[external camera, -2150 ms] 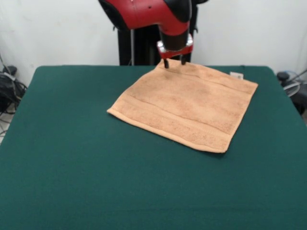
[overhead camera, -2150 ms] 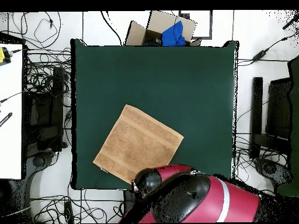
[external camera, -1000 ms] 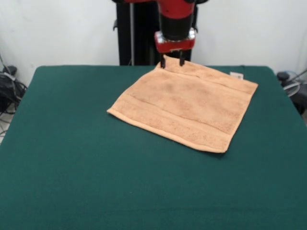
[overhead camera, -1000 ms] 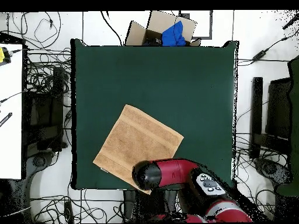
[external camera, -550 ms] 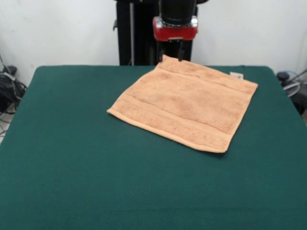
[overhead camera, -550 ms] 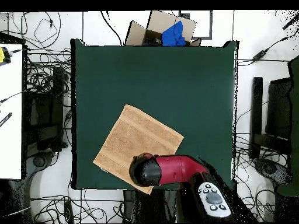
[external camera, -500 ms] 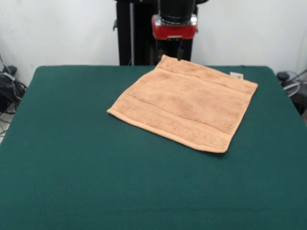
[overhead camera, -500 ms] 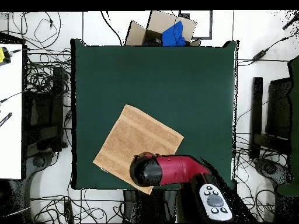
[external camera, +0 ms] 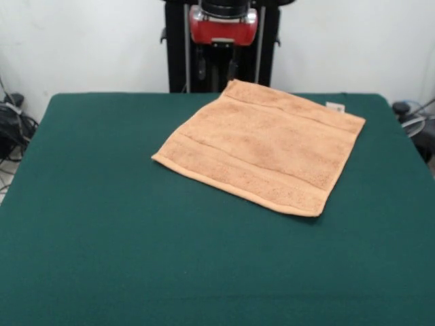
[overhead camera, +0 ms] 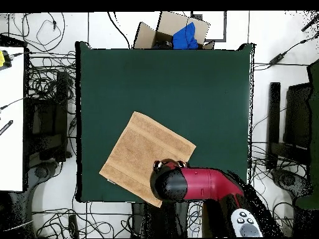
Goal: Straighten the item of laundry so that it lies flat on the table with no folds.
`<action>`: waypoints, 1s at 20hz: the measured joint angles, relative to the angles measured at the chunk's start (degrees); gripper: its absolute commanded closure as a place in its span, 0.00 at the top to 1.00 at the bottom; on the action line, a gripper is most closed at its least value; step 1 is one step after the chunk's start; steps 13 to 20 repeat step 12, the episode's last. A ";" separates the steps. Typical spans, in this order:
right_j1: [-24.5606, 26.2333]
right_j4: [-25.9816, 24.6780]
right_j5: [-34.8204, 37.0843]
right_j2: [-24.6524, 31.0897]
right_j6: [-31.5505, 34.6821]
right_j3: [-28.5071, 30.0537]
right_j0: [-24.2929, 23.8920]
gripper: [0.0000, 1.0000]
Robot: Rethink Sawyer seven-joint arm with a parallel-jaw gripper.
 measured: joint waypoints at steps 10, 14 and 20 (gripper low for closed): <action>-0.10 0.00 0.00 0.01 0.00 0.00 -0.43 1.00; -0.07 0.00 0.00 0.01 0.00 0.00 -0.43 1.00; -0.07 0.00 0.00 0.01 0.00 0.00 -0.43 1.00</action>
